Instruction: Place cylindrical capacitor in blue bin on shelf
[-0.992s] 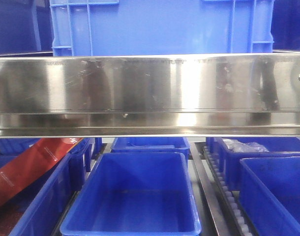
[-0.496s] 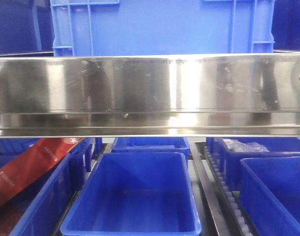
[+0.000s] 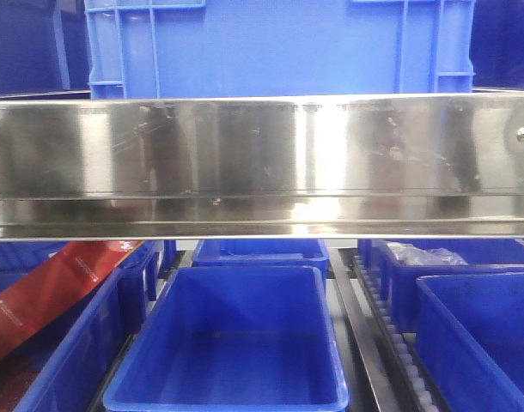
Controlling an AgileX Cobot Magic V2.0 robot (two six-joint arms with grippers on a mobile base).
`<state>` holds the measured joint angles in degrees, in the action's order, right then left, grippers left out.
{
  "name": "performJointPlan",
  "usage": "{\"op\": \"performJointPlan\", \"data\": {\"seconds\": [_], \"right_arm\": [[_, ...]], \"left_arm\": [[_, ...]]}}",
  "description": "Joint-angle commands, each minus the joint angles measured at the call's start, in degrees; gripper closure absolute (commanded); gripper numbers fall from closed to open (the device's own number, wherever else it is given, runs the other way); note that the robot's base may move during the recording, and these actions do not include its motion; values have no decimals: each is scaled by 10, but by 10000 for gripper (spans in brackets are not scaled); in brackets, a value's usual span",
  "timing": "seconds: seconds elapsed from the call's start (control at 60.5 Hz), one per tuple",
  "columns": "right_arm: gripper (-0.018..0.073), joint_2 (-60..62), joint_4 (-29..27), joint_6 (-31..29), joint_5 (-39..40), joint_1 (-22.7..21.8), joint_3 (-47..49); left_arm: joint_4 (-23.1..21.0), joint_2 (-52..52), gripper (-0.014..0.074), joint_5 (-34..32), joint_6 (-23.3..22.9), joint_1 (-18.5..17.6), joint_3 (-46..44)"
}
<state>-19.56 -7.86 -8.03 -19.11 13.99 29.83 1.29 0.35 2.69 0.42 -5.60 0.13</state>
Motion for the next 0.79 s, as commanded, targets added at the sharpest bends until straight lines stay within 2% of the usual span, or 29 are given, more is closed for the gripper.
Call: {"op": "performJointPlan", "data": {"seconds": [0.0,0.165,0.264,0.479,0.595,0.645,0.777], "right_arm": [[722,16,19,31,38,-37,-35],[722,72,19,31,85,-106,-121],[722,111,19,31,85,-123,-165],[722,193,19,31,89,-126,-258],[722,196,19,31,108,-126,-298],[722,196,19,31,125,-126,-298],[722,196,19,31,113,-126,-298]], "left_arm": [[-3,-3,708,-10,1,3,-1],[-3,-3,708,-10,1,3,-1],[-3,-3,708,-10,1,3,-1],[-3,-3,708,-10,1,3,-1],[-3,-3,708,-10,1,3,-1],[-3,-3,708,-10,1,3,-1],[-3,-3,708,-10,1,3,-1]]}}
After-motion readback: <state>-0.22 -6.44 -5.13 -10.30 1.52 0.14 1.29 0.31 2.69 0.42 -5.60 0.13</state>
